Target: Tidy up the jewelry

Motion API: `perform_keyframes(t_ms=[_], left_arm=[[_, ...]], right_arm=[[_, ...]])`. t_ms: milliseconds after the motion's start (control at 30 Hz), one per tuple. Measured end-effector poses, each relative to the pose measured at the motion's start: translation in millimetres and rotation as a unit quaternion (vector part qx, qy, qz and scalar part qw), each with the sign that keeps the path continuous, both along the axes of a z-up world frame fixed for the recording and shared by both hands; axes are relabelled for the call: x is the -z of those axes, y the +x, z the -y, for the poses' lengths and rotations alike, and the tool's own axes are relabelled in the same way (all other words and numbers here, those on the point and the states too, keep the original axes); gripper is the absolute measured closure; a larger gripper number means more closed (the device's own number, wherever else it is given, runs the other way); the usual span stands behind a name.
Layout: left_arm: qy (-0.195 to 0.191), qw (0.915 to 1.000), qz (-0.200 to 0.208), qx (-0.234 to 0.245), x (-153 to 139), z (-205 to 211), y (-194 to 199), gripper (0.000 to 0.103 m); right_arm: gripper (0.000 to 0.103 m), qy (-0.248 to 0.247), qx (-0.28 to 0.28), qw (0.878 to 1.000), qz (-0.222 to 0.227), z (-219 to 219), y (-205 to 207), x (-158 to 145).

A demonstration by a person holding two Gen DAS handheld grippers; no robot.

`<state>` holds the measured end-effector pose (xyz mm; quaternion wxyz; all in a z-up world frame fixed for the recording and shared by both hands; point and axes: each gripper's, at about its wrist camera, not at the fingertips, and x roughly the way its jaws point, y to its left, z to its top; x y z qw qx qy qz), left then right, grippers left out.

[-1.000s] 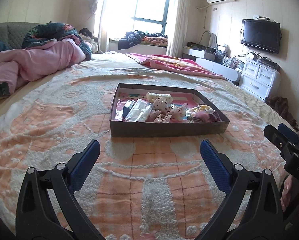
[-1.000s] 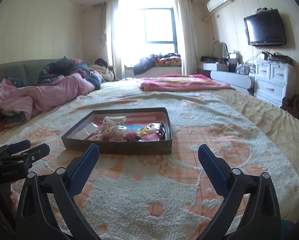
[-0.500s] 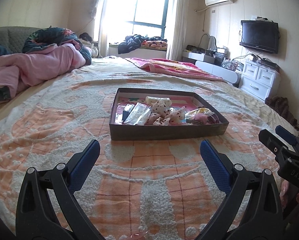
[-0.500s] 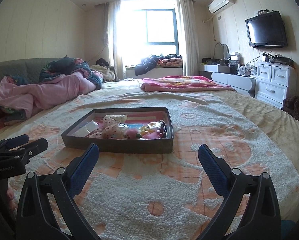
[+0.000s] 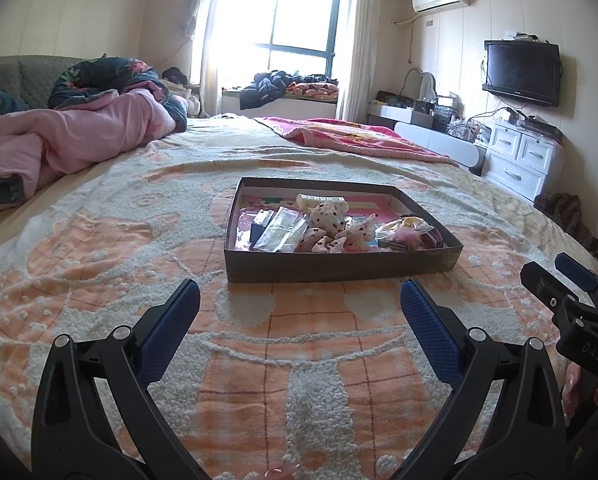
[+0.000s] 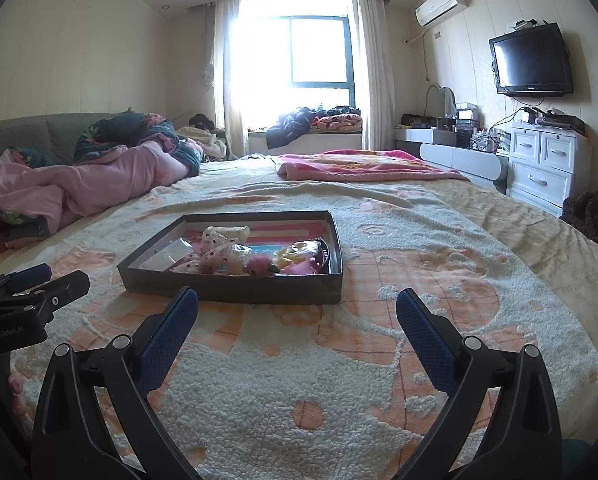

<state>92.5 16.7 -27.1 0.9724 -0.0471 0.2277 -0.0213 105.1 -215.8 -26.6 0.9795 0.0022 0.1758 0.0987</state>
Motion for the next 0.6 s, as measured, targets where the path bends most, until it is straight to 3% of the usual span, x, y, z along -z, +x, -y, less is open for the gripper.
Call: perform_keyframes(t_ms=[600], left_arm=[[0.006, 1.0000, 0.002, -0.004, -2.2, -0.8, 0.9, 0.011]], right_arm=[[0.006, 0.001, -0.001, 1.000, -0.002, 0.3, -0.2, 1.5]])
